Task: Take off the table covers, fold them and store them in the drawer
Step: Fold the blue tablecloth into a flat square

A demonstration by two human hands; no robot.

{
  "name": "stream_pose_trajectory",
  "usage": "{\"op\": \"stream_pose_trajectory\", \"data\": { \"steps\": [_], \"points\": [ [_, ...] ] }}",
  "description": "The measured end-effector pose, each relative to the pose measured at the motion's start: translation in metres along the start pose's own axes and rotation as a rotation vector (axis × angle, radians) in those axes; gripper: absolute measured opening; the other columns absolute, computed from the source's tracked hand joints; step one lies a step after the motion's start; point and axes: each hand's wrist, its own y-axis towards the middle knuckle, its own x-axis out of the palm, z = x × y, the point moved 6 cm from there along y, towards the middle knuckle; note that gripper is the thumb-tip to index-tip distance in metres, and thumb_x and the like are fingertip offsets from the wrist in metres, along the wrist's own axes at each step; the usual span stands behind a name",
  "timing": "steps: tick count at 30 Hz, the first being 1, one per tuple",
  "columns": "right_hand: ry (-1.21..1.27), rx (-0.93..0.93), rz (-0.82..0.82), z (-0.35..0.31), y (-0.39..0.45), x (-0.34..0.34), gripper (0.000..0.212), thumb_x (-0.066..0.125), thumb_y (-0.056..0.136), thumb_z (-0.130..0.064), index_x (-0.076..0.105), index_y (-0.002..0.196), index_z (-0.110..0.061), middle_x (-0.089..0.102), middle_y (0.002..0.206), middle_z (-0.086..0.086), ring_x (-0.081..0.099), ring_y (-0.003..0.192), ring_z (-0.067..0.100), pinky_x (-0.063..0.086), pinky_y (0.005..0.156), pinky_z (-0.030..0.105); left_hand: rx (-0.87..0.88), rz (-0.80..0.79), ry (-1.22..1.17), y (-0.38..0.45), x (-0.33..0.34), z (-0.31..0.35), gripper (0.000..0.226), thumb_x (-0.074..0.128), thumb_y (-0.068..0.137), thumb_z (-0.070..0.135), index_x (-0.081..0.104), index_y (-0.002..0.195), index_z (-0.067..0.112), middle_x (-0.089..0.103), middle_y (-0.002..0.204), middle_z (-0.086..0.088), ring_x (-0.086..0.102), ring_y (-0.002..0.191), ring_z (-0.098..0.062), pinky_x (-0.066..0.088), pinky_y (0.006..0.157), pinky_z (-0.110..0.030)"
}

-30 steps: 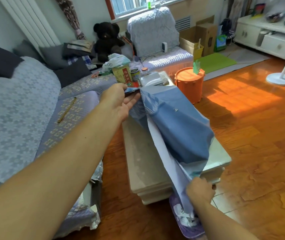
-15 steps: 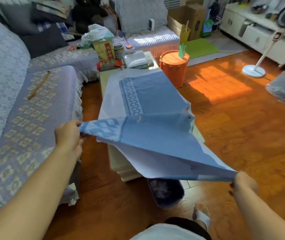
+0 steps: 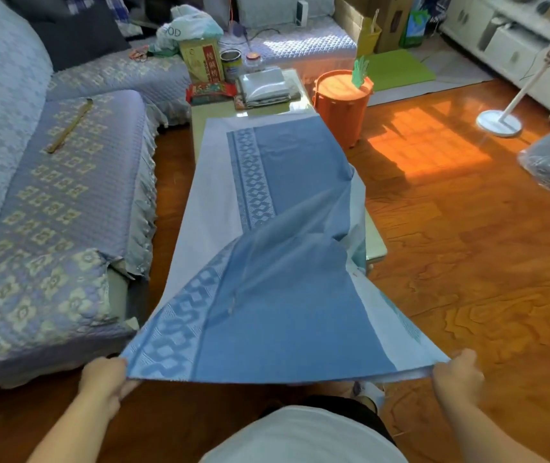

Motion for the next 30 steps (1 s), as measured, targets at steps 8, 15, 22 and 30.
{"op": "stream_pose_trajectory", "data": {
  "steps": [8, 15, 22, 30],
  "points": [
    [0.179, 0.219, -0.221, -0.061, 0.019, 0.005, 0.019, 0.057, 0.089, 0.012, 0.060, 0.108, 0.013, 0.057, 0.087, 0.023, 0.057, 0.080, 0.038, 0.056, 0.063, 0.047, 0.072, 0.026, 0.324, 0.010, 0.018, -0.010, 0.030, 0.044, 0.097, -0.014, 0.048, 0.124, -0.003, 0.054, 0.129, -0.029, 0.065, 0.096, -0.050, 0.056, 0.039, -0.045],
    [-0.324, -0.582, -0.134, -0.309, 0.017, -0.092, 0.022, 0.065, 0.083, -0.008, 0.062, 0.061, -0.007, 0.064, 0.067, 0.012, 0.067, 0.074, 0.029, 0.039, 0.049, 0.025, 0.135, -0.204, -0.073, -0.028, 0.061, 0.167, 0.021, 0.042, 0.102, -0.008, 0.057, 0.117, -0.012, 0.059, 0.095, -0.028, 0.057, 0.073, -0.037, 0.058, 0.057, -0.040],
    [0.614, -0.848, 0.411, -0.599, -0.083, -0.422, 0.044, 0.045, 0.096, -0.025, 0.064, 0.118, 0.009, 0.064, 0.112, 0.027, 0.059, 0.117, 0.042, 0.048, 0.092, 0.041, 0.743, -0.322, -1.007, -0.181, -0.034, 0.539, 0.021, 0.053, 0.091, 0.003, 0.066, 0.080, 0.015, 0.068, 0.087, -0.008, 0.069, 0.078, -0.025, 0.058, 0.056, -0.030],
    [0.763, -0.847, 0.259, -0.620, -0.102, -0.448, 0.021, 0.063, 0.088, 0.002, 0.056, 0.108, 0.001, 0.065, 0.106, 0.020, 0.066, 0.103, 0.036, 0.055, 0.087, 0.046, 0.798, -0.159, -0.986, -0.230, -0.034, 0.555, 0.015, 0.053, 0.099, 0.010, 0.062, 0.088, 0.013, 0.063, 0.083, -0.007, 0.064, 0.064, -0.021, 0.057, 0.053, -0.031]
  ]
}}
